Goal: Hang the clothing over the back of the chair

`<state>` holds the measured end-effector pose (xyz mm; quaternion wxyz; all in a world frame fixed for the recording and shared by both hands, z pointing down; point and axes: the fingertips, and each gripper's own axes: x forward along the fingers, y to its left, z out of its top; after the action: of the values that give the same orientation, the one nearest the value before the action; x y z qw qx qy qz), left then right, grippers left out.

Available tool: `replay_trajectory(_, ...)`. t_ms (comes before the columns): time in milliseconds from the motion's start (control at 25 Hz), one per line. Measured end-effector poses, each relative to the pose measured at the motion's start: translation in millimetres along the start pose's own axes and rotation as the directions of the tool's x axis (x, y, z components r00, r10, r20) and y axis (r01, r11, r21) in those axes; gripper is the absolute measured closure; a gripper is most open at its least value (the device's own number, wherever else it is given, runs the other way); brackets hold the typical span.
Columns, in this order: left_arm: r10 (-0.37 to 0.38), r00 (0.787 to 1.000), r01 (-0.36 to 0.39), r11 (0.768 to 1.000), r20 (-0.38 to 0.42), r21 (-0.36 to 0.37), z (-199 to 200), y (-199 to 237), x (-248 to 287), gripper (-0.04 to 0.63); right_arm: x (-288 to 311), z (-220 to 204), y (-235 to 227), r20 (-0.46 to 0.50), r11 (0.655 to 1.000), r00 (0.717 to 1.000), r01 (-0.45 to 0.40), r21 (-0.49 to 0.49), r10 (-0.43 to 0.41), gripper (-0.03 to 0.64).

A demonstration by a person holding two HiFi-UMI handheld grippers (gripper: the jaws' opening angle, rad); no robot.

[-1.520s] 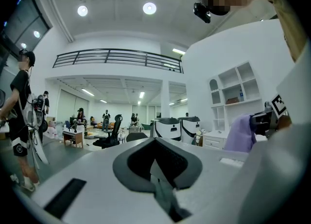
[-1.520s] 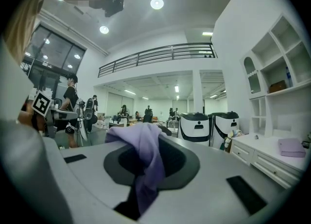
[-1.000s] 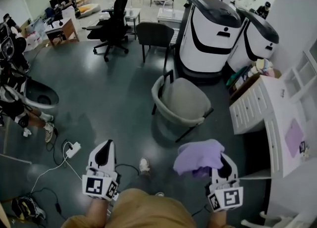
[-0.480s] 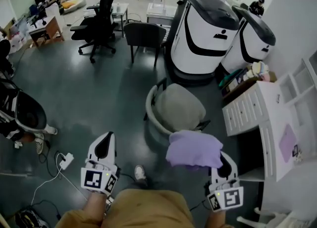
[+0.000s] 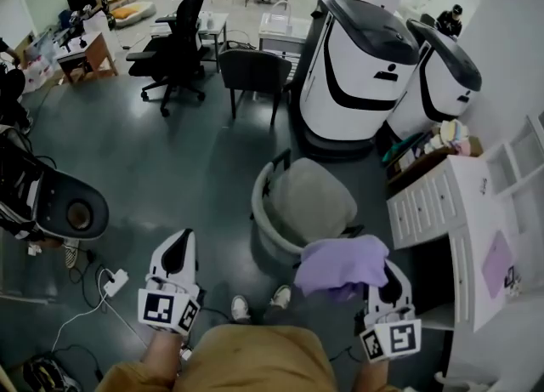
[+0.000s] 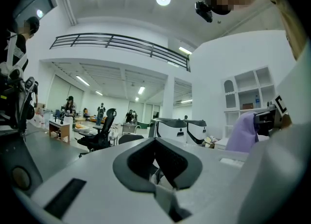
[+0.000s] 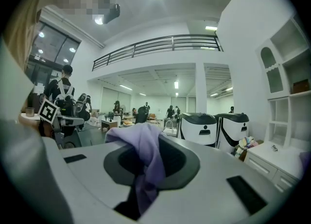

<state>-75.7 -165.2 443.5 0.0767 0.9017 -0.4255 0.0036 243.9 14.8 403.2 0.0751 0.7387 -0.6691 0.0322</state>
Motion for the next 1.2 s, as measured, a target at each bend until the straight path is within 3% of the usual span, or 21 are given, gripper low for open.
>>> replay_trajectory(320, 0.051, 0.997, -0.052, 0.998, 0.061, 0.023, 31, -33, 45, 0.592, 43, 20, -60, 0.055, 0.998, 0.997, -0.059, -0.010, 0.059, 0.560)
replay_trajectory(560, 0.092, 0.993, -0.094, 0.995, 0.069, 0.030, 36, -40, 60, 0.592, 77, 15, -84, 0.044, 0.995, 0.995, -0.086, -0.042, 0.088, 0.558)
replay_trajectory(920, 0.185, 0.982, -0.187, 0.982, 0.050, 0.039, 35, -14, 49, 0.592, 136, -25, -67, -0.037, 0.984, 0.986, -0.167, -0.066, 0.165, 0.558)
replay_trajectory(1200, 0.244, 0.969, -0.245, 0.969, 0.026, 0.040, 29, 17, 28, 0.592, 172, -52, -28, -0.081, 0.972, 0.972, -0.227, -0.067, 0.222, 0.558)
